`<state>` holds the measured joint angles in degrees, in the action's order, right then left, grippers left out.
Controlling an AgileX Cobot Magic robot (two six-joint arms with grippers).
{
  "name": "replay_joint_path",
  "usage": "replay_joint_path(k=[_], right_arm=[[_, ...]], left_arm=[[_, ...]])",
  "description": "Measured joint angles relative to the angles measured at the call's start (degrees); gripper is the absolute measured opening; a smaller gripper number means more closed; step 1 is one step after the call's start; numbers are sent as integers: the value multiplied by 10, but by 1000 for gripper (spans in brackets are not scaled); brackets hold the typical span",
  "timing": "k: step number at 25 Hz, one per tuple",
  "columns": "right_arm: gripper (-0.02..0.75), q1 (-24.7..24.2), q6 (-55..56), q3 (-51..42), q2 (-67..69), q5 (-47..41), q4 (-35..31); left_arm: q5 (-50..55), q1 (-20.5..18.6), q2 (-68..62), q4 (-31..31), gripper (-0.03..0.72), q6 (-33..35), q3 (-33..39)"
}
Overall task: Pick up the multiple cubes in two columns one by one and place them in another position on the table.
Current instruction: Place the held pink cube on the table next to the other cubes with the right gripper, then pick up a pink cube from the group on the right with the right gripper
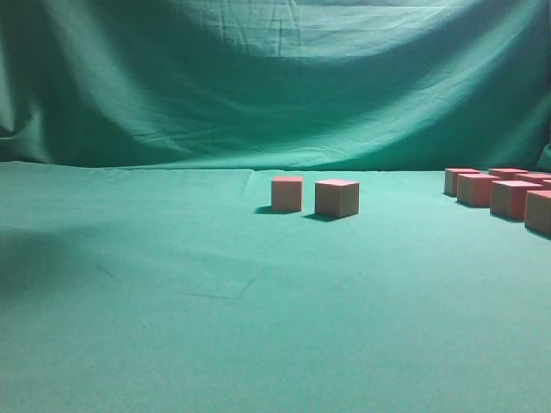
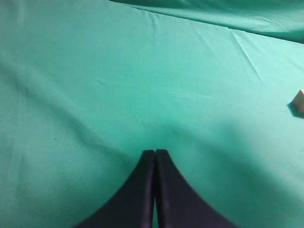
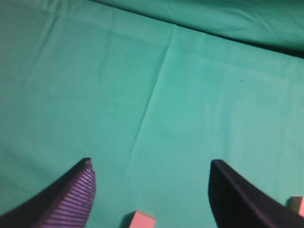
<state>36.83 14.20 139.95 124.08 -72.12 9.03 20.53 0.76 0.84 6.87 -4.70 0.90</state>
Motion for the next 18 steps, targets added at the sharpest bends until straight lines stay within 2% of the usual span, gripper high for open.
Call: replay_joint_path(k=[5,12,15,18], right_arm=[[462,0,-15,-117,-132,0,13],[462,-8,8,-360,-298,-1,86],[462,-41,26,-468,-359,0,82],[462,-98,31,-559,-390,2,58]], left_arm=[[0,0,0,0,0,0,0],[0,0,0,0,0,0,0],[0,0,0,0,0,0,0],[0,0,0,0,0,0,0]])
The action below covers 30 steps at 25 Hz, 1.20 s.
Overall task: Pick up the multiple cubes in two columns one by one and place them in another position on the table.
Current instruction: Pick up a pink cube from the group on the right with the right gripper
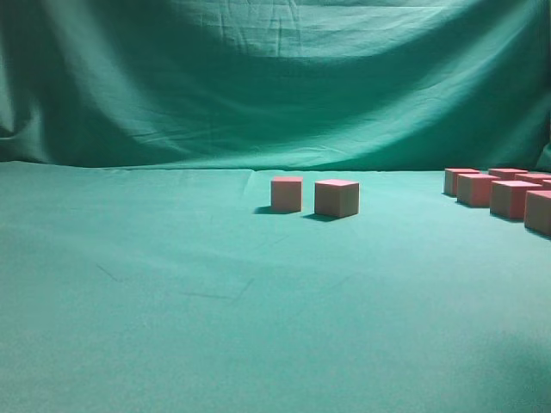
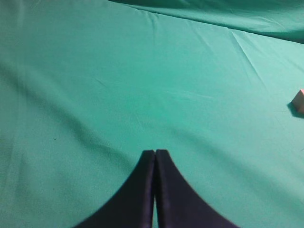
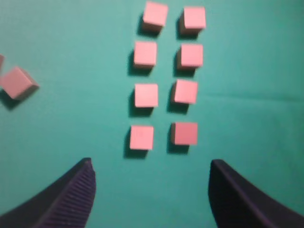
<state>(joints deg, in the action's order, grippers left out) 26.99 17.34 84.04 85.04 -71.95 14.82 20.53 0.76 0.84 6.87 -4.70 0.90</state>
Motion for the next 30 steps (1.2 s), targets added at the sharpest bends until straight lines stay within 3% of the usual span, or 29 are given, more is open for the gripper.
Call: replay_joint_path(k=[6,12,30], right_arm=[[462,-86,-23,-146,-11,46,-70],[462,-101,-67,-251,-10,187,-115],[462,-101,-117,-260,141,319,-138]], left_arm=[[0,0,0,0,0,0,0],[0,0,0,0,0,0,0],[0,0,0,0,0,0,0]])
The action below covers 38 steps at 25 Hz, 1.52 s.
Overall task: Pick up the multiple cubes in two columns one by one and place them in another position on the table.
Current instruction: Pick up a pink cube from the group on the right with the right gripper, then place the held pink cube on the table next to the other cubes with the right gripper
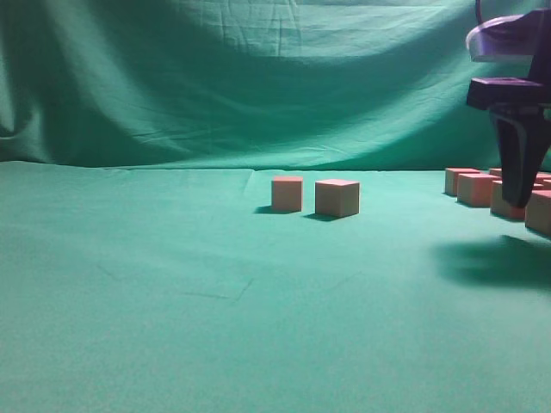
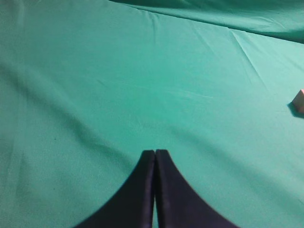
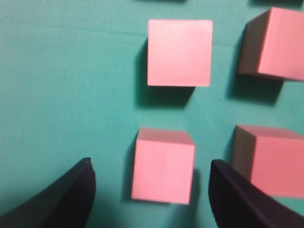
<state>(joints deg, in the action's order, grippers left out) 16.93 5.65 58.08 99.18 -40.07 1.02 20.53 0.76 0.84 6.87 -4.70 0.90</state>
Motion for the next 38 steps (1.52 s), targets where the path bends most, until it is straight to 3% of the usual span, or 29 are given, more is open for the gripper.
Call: replay_joint_path(k=[9,13,21,27,33,38], right_arm=[[462,0,0,0,34,33,0],[257,0,0,0,35,32,0],[259,11,-20,115,35,-98,-16],[259,111,-38,275,44,-212,-25],[259,224,-29,447,115,-271,-30],[259,272,33,565,227,-305,-30]], left_arm=[[0,0,0,0,0,0,0],[0,0,0,0,0,0,0],[0,0,0,0,0,0,0],[0,0,0,0,0,0,0],[0,0,0,0,0,0,0],[0,0,0,0,0,0,0]])
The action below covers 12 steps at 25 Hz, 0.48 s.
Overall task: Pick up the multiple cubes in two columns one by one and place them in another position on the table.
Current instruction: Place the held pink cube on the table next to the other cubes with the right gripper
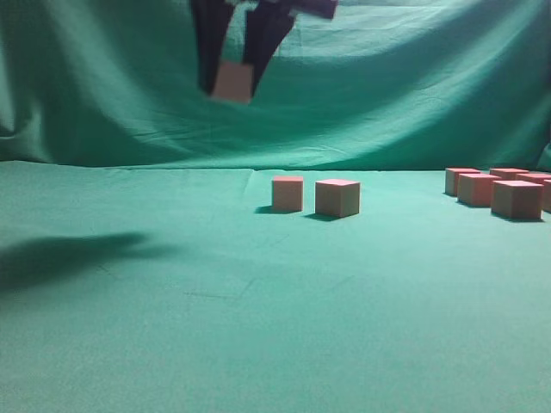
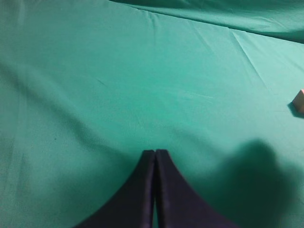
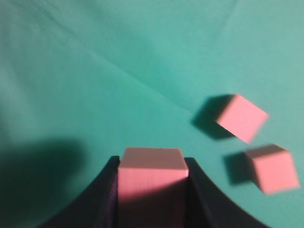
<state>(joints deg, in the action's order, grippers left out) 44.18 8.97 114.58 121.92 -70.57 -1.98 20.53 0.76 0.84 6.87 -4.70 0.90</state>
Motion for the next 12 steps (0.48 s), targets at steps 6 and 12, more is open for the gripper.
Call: replay_joint_path(k=[6,12], right_arm=[[259,8,82,86,92,-4,15],[259,8,136,96,126,-4,74]], left_arm=[[0,0,0,0,0,0,0],[0,0,0,0,0,0,0]])
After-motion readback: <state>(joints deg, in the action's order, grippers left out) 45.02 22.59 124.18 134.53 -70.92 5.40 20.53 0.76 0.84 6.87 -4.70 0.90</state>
